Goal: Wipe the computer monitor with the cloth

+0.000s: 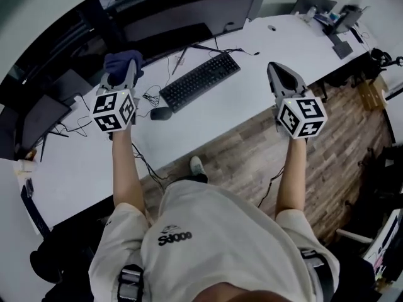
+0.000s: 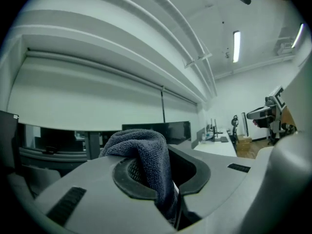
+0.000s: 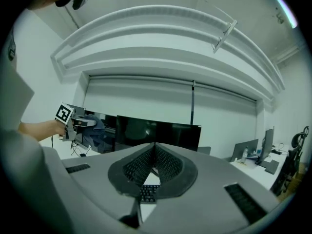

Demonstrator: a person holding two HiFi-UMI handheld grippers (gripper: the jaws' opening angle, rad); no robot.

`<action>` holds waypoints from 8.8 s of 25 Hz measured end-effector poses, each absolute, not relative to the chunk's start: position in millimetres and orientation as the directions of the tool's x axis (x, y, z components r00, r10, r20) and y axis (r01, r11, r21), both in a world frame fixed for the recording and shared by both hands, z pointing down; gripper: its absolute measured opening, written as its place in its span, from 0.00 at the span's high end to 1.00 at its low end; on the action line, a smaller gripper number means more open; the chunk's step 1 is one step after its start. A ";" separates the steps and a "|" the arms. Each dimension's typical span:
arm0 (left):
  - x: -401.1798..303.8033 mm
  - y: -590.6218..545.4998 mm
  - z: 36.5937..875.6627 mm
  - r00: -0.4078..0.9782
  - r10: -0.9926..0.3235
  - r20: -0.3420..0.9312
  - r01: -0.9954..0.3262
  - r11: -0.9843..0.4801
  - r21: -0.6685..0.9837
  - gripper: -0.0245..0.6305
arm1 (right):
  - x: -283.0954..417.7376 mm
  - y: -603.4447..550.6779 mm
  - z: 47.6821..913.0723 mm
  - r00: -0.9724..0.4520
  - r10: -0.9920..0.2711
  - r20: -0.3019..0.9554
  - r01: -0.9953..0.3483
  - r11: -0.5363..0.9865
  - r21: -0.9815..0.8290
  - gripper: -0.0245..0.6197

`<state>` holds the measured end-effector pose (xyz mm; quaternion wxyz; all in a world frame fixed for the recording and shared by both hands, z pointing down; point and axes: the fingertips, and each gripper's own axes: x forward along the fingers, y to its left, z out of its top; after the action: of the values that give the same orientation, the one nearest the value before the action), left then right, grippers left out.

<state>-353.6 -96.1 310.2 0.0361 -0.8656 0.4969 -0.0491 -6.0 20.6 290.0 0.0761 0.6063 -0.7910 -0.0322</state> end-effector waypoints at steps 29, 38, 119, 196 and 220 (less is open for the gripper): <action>-404.2 -264.3 251.1 0.293 -0.955 -0.053 -0.950 -0.284 -0.126 0.87 | -133.1 -210.5 306.9 -0.586 -0.809 0.051 -0.799 0.587 0.129 0.96; -399.4 -284.4 299.3 0.227 -0.974 0.010 -0.974 -0.227 0.011 0.87 | -124.6 -238.7 310.5 -0.698 -0.709 0.098 -0.689 0.703 0.178 0.96; -170.6 -376.8 638.9 0.293 -0.855 0.427 -0.876 -0.062 0.477 0.85 | 88.8 -335.2 474.2 -0.632 -0.684 0.364 -0.739 0.674 -0.017 0.96; 235.8 -475.0 454.1 0.537 -0.843 0.012 -0.607 -0.377 0.699 0.86 | 369.4 -396.6 420.2 -0.627 -0.738 0.247 -0.760 0.649 0.010 0.96; 231.9 -441.2 228.1 0.457 -0.887 -0.066 -0.873 -0.433 -0.222 0.86 | 316.6 -388.9 326.7 -0.629 -0.769 0.112 -0.758 0.639 0.132 0.96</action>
<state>231.9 -441.2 228.1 0.1127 -0.8460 0.5203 -0.0302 316.6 -388.9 326.7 0.0792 0.4233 -0.9018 -0.0359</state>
